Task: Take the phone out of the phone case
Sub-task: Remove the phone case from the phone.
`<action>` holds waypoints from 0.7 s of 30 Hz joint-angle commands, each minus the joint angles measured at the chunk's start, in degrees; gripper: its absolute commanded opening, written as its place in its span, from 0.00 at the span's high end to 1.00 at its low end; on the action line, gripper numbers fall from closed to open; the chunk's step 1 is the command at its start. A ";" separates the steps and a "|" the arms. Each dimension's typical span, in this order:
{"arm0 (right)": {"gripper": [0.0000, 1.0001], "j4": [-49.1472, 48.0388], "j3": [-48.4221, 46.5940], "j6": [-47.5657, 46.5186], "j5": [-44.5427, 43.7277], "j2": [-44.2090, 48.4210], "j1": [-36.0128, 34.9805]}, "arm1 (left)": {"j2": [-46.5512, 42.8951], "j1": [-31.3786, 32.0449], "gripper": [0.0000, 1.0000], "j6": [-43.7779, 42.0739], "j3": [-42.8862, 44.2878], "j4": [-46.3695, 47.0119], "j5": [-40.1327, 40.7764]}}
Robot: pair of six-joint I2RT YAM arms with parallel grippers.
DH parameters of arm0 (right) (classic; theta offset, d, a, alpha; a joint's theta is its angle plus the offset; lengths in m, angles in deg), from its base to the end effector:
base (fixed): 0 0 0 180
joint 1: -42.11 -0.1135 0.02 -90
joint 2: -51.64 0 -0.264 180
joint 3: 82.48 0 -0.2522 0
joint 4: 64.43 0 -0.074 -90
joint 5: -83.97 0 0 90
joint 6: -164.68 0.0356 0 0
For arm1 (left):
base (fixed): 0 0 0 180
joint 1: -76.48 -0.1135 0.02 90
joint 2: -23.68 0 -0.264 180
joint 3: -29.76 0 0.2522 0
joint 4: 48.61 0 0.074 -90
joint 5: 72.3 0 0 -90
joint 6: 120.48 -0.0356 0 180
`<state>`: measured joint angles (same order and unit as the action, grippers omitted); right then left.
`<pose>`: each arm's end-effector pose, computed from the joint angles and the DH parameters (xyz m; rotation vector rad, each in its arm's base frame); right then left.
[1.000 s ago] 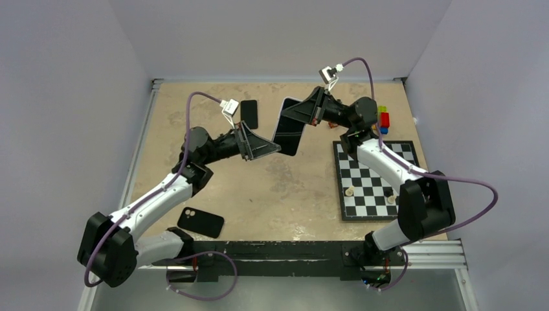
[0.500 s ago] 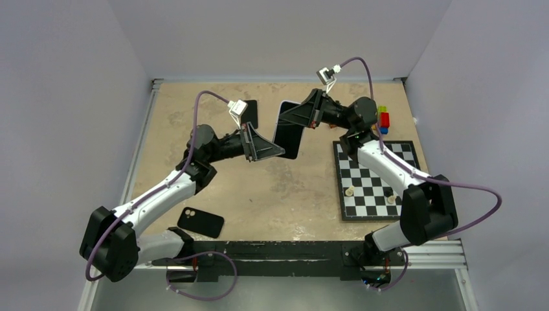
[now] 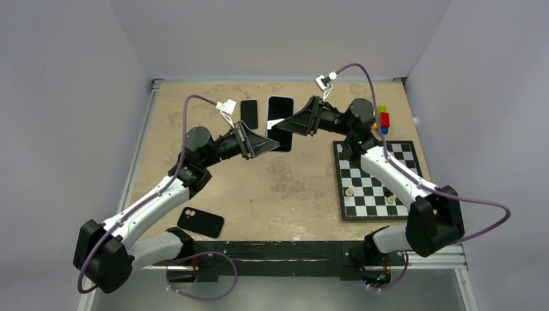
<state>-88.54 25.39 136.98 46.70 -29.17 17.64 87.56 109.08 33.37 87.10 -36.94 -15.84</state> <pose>0.2789 0.1580 0.3615 -0.4134 1.6399 1.7892 0.2064 -0.1554 0.3311 0.0814 1.7812 -1.7213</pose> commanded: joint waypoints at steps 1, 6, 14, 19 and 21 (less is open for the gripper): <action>0.17 4.28 5.93 -2.59 -3.84 6.35 4.72 | -6.52 -1.49 1.00 -1.50 1.43 -2.25 9.55; 0.13 -7.52 17.99 8.63 -11.46 10.04 7.79 | -10.90 -2.18 1.00 1.75 -0.83 -5.16 16.41; 0.42 -24.64 21.00 17.02 -14.78 4.72 0.93 | -10.76 -2.23 1.00 16.64 -6.20 7.93 19.33; 0.60 -30.01 18.64 19.81 -14.67 -0.28 -3.59 | -6.89 -2.25 1.00 22.12 -7.77 18.09 18.39; 0.66 -31.72 18.72 20.78 -14.76 -1.38 -3.99 | -6.50 -2.27 1.00 22.59 -8.16 19.84 18.62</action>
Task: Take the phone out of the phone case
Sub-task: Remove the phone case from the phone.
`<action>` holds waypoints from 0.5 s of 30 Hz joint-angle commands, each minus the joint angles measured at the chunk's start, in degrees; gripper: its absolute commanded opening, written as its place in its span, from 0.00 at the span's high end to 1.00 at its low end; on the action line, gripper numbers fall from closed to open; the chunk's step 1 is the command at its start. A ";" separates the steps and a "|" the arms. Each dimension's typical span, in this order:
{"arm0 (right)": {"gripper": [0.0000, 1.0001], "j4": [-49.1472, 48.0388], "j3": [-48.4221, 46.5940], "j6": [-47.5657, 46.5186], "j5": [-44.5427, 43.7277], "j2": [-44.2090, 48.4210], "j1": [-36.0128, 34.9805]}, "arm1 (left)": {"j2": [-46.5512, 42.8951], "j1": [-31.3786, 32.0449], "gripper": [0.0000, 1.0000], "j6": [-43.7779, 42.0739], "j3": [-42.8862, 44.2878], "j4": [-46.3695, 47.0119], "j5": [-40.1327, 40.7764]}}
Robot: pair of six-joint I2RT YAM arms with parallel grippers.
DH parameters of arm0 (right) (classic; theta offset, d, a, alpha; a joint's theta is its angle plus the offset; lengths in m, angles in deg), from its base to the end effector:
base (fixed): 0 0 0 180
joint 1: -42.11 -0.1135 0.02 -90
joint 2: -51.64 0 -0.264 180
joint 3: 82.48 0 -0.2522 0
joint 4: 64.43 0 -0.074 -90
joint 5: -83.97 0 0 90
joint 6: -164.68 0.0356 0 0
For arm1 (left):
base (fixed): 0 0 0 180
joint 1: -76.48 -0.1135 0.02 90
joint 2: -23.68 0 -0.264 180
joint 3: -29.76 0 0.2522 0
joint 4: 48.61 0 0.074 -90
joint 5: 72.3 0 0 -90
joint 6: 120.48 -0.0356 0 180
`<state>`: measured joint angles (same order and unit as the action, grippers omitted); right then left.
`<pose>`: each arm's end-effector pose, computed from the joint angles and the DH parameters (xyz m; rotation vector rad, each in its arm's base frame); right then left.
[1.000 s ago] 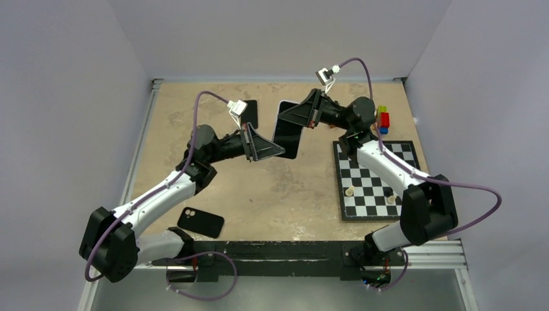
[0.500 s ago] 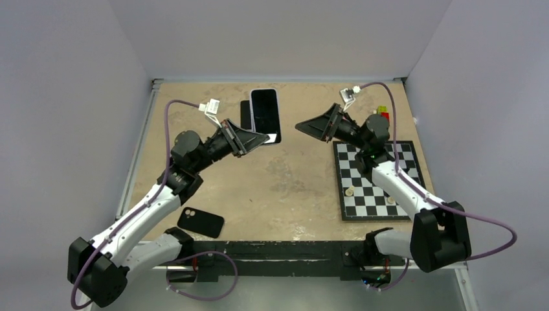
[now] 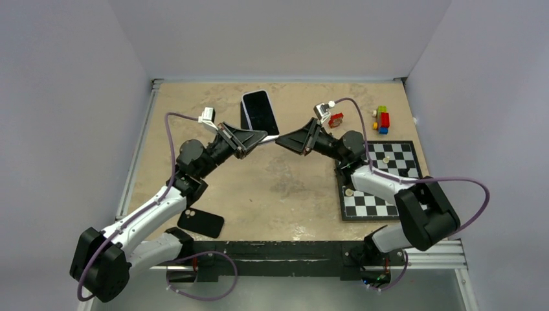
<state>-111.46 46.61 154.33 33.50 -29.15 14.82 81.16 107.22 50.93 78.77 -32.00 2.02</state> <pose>0.2503 0.1546 0.2784 0.0063 1.6586 1.9427 0.1968 -0.1282 0.3143 -0.4796 1.6387 -1.7433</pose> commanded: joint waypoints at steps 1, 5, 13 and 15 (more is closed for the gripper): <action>0.67 -9.31 -2.43 3.75 -1.48 -1.73 -1.25 | -0.13 -0.41 1.00 5.05 0.03 15.04 0.88; 0.67 -9.77 -2.71 3.82 -1.41 -2.57 -1.38 | 0.21 -0.34 1.00 5.10 0.00 14.63 0.75; 0.64 -10.78 -6.00 4.78 -1.97 -5.40 -2.09 | 3.04 -0.25 1.00 6.85 0.73 17.60 -1.26; 0.65 -10.69 -7.29 5.04 -1.92 -6.24 -2.27 | 3.41 -0.16 1.00 6.88 0.88 17.91 -1.65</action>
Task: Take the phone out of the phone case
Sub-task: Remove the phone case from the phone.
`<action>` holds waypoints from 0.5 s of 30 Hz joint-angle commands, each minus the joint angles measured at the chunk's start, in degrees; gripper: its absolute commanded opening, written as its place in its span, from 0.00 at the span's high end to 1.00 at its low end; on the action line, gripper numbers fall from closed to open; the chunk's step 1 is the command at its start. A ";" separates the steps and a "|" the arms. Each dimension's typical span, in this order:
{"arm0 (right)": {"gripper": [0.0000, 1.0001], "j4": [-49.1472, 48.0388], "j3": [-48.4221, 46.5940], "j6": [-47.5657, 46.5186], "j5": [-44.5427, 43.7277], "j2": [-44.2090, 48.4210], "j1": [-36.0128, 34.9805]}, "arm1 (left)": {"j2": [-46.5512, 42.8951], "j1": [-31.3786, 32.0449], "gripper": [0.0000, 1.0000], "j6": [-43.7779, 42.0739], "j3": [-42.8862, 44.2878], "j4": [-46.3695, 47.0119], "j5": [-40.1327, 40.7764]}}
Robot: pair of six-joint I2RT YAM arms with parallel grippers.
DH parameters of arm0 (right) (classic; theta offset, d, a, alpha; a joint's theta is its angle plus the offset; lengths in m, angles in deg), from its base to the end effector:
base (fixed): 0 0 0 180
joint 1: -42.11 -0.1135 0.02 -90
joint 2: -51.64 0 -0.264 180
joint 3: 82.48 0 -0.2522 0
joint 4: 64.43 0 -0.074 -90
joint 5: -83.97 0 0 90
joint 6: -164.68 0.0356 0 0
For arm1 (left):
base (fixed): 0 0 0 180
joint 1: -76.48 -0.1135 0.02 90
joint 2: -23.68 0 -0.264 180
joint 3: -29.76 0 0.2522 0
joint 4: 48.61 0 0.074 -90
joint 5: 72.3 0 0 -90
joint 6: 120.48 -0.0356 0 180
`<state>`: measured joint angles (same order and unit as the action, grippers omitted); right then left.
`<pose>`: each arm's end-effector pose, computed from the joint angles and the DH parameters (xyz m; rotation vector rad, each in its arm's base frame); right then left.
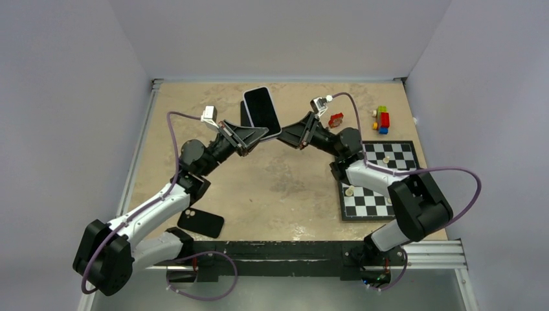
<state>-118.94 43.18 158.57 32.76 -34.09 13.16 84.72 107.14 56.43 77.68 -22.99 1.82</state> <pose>0.2598 0.1692 0.2854 -0.0163 1.5770 2.0267 0.2045 -0.1325 0.3107 -0.5167 1.5656 -1.8482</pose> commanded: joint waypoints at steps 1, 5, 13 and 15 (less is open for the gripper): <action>0.66 -3.19 -4.47 0.88 -1.15 -1.64 -0.70 | 0.02 -0.02 1.00 1.33 1.91 8.91 -1.66; 0.76 -3.04 -6.21 0.87 -1.08 -2.90 -1.28 | 0.05 0.10 1.00 1.24 1.34 8.88 -1.87; 1.00 -5.35 -4.87 3.04 -2.40 -4.60 -2.14 | 0.05 0.14 1.00 0.55 1.00 8.76 -1.86; 1.00 -4.56 -3.51 3.26 -4.23 -4.18 -1.75 | 0.05 0.18 1.00 0.39 0.88 8.61 -1.94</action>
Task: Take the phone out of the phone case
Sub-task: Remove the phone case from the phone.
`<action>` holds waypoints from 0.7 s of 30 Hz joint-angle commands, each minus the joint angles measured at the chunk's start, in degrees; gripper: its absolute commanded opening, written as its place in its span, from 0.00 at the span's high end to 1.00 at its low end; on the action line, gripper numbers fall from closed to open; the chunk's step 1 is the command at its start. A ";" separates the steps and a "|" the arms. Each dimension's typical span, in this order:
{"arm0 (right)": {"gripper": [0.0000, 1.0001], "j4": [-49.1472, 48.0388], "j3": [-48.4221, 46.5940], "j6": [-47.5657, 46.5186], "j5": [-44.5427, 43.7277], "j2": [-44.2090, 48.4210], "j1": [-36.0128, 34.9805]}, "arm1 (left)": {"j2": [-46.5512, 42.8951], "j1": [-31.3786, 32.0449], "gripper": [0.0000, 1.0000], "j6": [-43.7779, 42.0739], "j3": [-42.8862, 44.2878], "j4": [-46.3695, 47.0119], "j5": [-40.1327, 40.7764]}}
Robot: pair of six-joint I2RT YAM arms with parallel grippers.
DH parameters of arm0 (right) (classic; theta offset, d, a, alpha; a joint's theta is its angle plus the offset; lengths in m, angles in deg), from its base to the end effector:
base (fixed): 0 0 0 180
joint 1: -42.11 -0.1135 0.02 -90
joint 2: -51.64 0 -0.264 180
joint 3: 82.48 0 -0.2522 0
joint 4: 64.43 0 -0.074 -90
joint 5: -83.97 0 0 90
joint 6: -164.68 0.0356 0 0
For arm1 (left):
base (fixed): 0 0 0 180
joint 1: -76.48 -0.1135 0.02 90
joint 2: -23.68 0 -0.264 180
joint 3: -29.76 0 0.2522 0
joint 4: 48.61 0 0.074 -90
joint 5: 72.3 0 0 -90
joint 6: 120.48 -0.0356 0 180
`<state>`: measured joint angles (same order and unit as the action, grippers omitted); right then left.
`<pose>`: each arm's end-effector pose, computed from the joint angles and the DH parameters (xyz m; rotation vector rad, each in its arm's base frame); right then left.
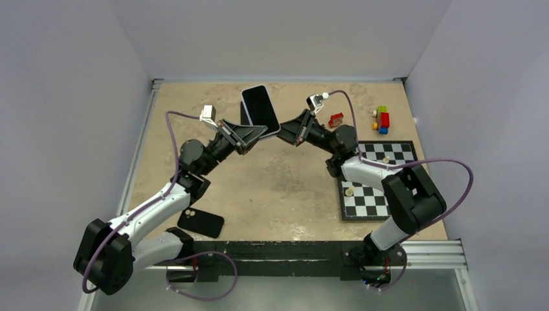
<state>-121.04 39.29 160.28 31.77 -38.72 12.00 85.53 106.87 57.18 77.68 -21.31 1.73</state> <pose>0.2730 0.1835 0.2857 -0.0074 1.5589 2.0616 0.2068 -0.1327 0.3106 -0.5204 1.5490 -1.8620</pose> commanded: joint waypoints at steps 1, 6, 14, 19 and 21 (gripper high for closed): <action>1.00 -1.57 0.81 1.58 -4.11 0.60 -0.32 | -0.76 0.40 1.00 -0.46 0.73 6.93 -1.90; 1.00 0.60 2.23 2.20 -6.85 0.85 2.84 | -1.56 0.44 1.00 -0.59 -0.42 6.62 -2.13; 1.00 6.35 -5.38 0.73 -9.20 -2.35 6.18 | -2.02 3.46 1.00 -1.69 -1.57 4.51 -1.76; 1.00 7.59 -14.72 1.64 -10.42 -8.16 6.03 | -0.20 4.62 1.00 -0.18 -1.46 7.47 -1.54; 1.00 7.62 -17.43 2.01 -10.42 -10.27 6.09 | -0.41 4.62 1.00 -0.02 -1.52 7.64 -1.45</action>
<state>-113.04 28.08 161.55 26.13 -47.14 17.42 85.70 110.92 57.00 75.75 -20.85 1.95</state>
